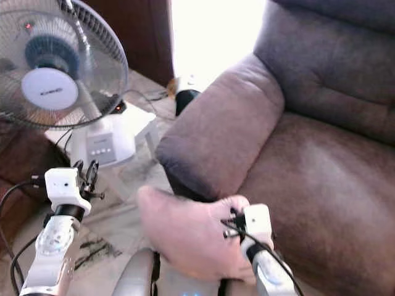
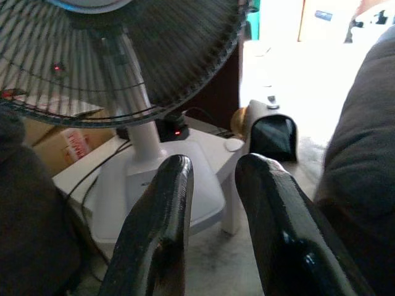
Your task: Move the pillow to the sofa from floor
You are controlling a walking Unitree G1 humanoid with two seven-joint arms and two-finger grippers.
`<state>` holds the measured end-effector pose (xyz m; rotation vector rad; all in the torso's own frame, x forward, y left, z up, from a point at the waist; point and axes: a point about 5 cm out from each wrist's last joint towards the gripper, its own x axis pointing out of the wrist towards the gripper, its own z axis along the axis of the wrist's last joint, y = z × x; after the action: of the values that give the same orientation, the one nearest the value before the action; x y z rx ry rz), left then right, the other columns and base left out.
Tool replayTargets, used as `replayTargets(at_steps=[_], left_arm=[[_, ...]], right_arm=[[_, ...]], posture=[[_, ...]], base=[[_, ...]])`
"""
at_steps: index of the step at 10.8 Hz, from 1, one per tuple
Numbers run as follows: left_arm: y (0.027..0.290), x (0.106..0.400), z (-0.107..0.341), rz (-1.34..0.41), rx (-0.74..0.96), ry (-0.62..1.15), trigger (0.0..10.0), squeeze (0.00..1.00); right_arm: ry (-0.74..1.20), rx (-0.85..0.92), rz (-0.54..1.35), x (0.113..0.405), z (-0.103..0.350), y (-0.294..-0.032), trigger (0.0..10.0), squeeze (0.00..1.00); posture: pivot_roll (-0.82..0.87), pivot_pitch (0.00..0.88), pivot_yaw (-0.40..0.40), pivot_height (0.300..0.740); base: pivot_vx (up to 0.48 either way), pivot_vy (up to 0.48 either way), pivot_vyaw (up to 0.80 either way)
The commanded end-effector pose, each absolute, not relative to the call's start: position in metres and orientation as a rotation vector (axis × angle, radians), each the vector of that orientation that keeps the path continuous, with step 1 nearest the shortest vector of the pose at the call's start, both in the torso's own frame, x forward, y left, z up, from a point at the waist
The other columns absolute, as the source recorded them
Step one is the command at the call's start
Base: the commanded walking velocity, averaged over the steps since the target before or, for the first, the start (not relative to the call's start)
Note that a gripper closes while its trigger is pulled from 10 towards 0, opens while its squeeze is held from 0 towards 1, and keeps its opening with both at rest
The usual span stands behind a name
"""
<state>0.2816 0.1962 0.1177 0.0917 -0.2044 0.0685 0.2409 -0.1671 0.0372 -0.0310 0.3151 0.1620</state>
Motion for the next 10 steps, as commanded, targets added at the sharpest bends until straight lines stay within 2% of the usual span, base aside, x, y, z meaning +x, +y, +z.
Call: replayTargets(at_steps=[1, 4, 10], left_arm=[[0.2, 0.278, 0.113, 0.076, 0.094, -0.191, 10.0, 0.0], [0.199, 0.278, 0.113, 0.077, 0.09, -0.194, 10.0, 0.0], [0.2, 0.279, 0.112, 0.085, 0.102, -0.184, 10.0, 0.0]], right_arm=[[0.063, -0.035, 0.138, 0.261, 0.088, -0.169, 10.0, 0.0], [0.046, -0.03, 0.15, 0.267, 0.095, -0.164, 10.0, 0.0], [0.012, -0.02, 0.153, 0.283, 0.106, -0.157, 10.0, 0.0]], posture=[[0.12, 0.104, -0.028, 0.66], [0.12, 0.103, -0.03, 0.66], [0.12, 0.098, -0.027, 0.66]], base=[[-0.244, 0.0, 0.0], [-0.316, 0.0, 0.0], [0.0, 0.0, 0.0]])
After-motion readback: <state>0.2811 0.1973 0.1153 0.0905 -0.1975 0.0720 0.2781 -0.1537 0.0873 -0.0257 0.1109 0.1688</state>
